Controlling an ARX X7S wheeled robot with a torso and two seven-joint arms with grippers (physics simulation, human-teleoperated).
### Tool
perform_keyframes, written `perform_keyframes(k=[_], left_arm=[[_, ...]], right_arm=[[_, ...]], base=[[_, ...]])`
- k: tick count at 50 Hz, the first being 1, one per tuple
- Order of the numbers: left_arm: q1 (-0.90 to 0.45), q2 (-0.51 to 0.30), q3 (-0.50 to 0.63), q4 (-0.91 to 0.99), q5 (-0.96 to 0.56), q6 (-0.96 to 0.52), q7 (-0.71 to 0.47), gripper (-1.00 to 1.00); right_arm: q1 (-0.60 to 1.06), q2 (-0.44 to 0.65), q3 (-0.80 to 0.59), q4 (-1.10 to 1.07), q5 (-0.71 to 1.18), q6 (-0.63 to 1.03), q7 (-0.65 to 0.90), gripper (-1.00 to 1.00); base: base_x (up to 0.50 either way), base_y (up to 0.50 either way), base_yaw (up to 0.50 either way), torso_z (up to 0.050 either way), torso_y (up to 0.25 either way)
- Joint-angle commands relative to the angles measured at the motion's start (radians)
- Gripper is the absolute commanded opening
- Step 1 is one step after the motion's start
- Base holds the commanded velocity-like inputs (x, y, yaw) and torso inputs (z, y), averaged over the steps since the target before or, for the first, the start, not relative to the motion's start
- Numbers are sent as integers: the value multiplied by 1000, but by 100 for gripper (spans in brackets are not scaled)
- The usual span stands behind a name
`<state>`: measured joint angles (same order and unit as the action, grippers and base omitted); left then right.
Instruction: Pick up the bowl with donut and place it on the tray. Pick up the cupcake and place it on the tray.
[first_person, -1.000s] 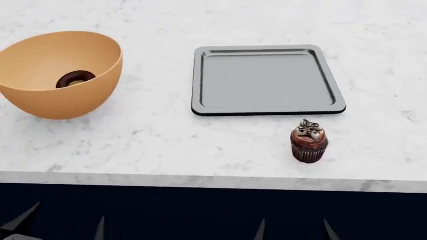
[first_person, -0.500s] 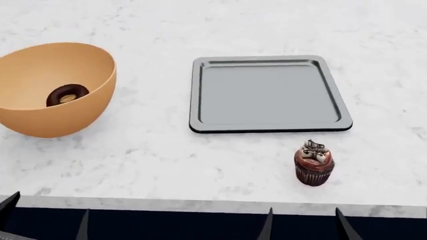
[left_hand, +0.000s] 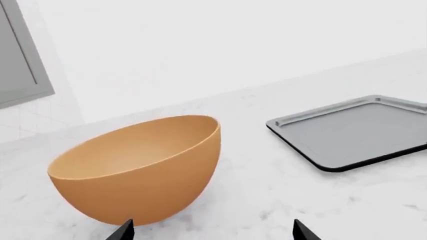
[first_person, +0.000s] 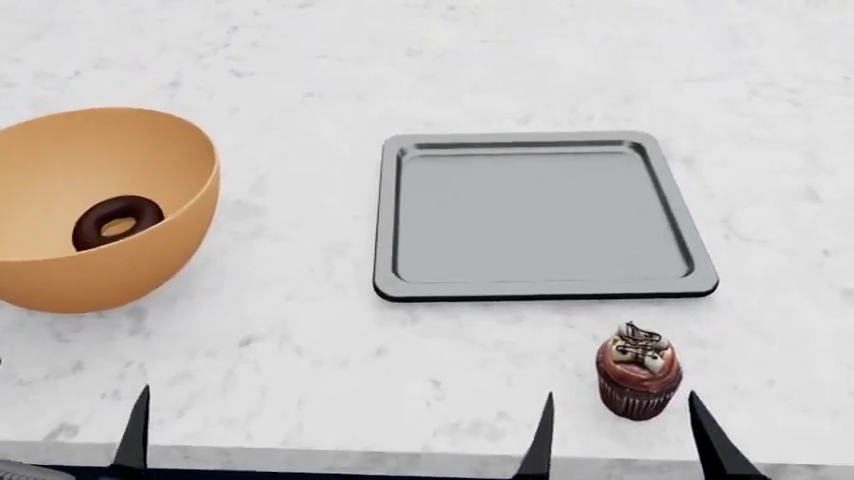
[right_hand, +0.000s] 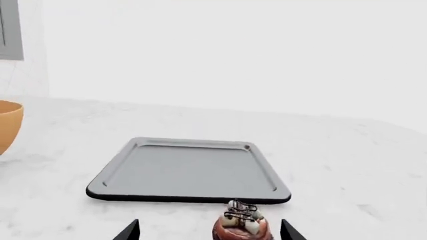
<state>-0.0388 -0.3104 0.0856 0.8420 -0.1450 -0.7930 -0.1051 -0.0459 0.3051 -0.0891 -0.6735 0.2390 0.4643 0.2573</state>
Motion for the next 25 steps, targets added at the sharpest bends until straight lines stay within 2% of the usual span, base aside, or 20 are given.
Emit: perform_keyframes(k=[1,14,25], left_arm=[[-10,13,-39,30,-9,-42,2,100],[-20,8,-35,22,-10,-42,-5,100],[-29,5,-34,20,-16,-43,-8,100]], right_arm=[[3,3,33,-53,19,27,-10,100],[7,15,29,-69,8,24,2,100],[11,19,27,-76,9,18,7,100]], base=[[367,0,0,0,0],[495,0,0,0,0],[21,0,0,0,0]])
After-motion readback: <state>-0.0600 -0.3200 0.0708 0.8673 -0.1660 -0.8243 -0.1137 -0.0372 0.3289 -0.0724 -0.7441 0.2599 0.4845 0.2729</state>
